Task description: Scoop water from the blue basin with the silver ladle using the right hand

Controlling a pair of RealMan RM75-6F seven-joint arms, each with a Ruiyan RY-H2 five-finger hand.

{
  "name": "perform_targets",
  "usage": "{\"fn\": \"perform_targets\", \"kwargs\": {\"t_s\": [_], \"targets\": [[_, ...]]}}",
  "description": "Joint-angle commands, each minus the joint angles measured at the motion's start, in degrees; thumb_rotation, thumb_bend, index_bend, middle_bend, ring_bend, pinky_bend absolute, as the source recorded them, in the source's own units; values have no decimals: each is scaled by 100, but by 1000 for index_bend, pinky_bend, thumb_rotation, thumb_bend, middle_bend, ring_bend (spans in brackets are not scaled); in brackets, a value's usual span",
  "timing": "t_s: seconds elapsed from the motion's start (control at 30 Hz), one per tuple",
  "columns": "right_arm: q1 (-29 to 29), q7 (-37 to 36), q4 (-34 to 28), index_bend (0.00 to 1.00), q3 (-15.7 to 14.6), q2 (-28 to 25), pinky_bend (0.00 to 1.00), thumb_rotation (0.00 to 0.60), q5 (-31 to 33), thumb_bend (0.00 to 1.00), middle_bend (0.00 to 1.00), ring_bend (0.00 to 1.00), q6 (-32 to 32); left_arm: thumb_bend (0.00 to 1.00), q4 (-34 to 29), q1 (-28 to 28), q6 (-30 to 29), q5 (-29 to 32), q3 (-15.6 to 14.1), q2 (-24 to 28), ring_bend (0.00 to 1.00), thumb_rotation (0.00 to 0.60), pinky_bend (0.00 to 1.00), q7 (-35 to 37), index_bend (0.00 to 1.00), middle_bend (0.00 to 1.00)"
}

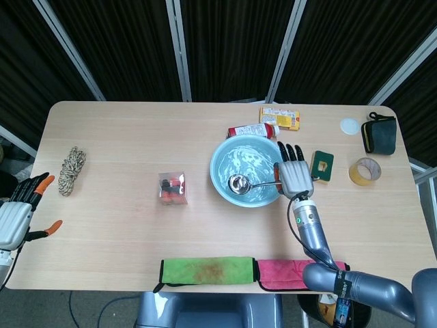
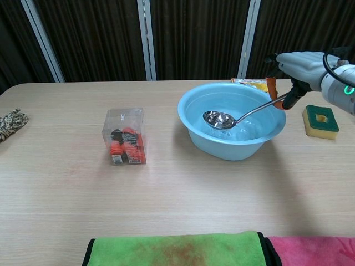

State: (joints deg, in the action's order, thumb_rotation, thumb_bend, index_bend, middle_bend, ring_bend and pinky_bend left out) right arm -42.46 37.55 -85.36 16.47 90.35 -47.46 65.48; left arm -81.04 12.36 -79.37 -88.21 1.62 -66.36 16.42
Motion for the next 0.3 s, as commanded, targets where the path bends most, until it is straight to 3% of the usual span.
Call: {"fn": "perform_targets", "kwargs": {"t_s": [0.03,0.3], "targets": [[9,-11,-110,639,30,-81,0,600,11,367,0,0,32,239,-4,5,12,-5,-8,-7,0,600,0,-16,0,0],[25,46,-338,639,16,-247,0,600,52,367,0,0,106,238,-19,-9,-33,-29,-19,-10,0,600,0,-51,0,0]]}}
